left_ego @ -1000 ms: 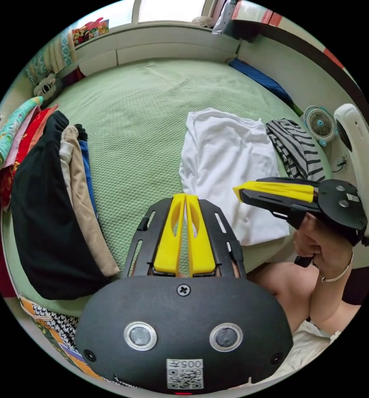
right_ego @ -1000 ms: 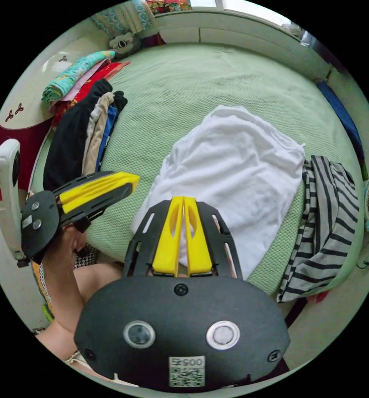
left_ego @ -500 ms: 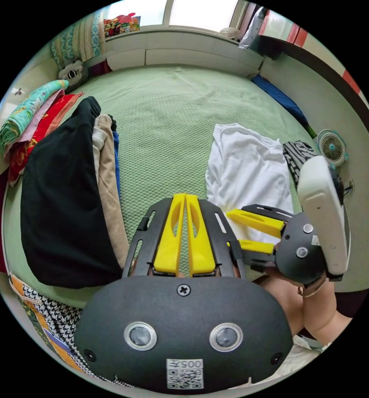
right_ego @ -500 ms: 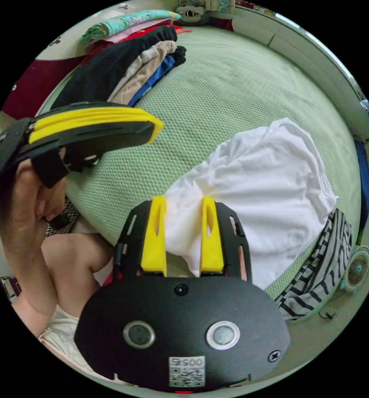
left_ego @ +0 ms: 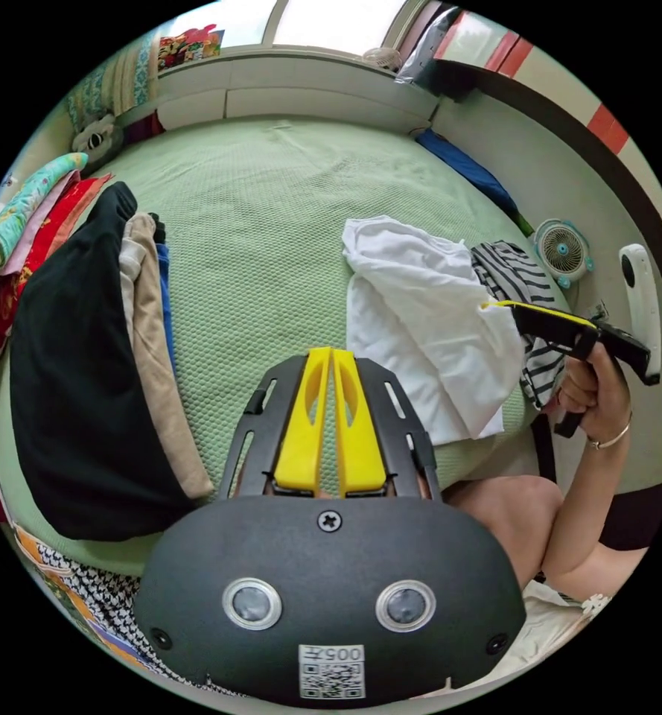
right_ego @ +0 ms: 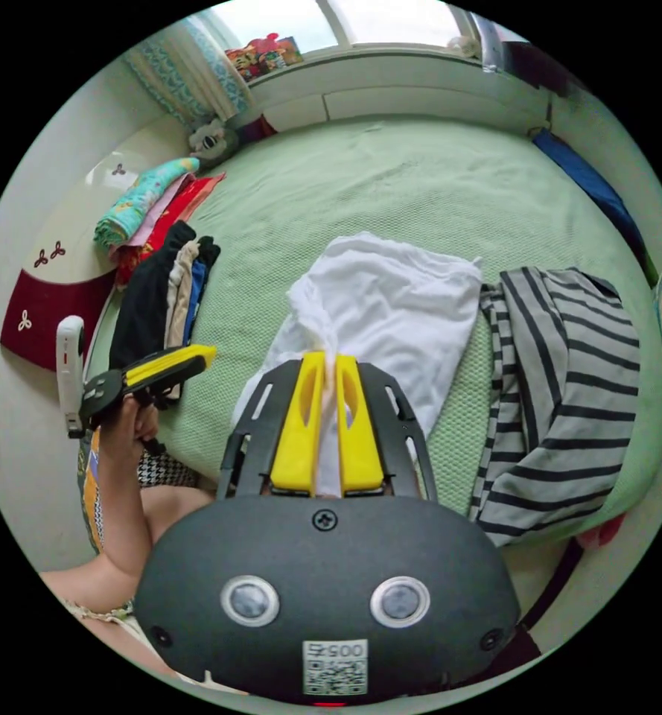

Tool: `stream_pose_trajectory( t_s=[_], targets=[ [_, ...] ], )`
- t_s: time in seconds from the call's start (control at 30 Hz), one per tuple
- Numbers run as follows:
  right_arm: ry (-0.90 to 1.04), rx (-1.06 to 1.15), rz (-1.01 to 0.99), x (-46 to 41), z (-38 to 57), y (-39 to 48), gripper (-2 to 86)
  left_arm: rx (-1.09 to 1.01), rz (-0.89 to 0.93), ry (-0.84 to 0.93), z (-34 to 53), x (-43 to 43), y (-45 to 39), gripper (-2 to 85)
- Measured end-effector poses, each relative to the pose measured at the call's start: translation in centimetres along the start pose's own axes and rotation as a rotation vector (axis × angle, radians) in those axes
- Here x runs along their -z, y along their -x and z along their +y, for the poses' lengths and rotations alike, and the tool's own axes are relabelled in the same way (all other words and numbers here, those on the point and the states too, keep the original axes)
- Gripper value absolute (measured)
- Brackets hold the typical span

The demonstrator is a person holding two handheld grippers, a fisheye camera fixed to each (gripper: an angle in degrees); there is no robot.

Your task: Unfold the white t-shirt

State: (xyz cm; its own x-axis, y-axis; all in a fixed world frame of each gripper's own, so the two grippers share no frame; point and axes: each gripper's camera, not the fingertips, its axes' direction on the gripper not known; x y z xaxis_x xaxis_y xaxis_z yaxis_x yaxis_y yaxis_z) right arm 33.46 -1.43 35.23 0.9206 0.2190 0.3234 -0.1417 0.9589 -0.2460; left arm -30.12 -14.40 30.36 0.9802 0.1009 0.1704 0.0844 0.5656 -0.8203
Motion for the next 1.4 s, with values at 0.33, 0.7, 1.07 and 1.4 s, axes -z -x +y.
stream_pose_trajectory(
  t_s=[0.33,0.7,1.07,1.4],
  targets=[
    [0.106,-0.029,0.189,-1.3,0.2,-0.9,5.7,-0.118,0.097,0.064,-2.7,-4.2,-3.7,11.9],
    [-0.106,0.069,0.121,1.8,1.1,-0.4,14.7,-0.142,0.058,0.174,-4.6,-8.0,-5.7,13.3],
    [-0.035,0.228,0.079,-2.9,-1.0,1.8,18.6,-0.166,0.049,0.212,-5.5,-9.9,-7.7,13.2],
    [0.112,0.289,0.189,-5.5,-1.1,5.0,4.1,-0.186,0.017,0.231,-5.5,-10.6,-9.8,6.0]
  ],
)
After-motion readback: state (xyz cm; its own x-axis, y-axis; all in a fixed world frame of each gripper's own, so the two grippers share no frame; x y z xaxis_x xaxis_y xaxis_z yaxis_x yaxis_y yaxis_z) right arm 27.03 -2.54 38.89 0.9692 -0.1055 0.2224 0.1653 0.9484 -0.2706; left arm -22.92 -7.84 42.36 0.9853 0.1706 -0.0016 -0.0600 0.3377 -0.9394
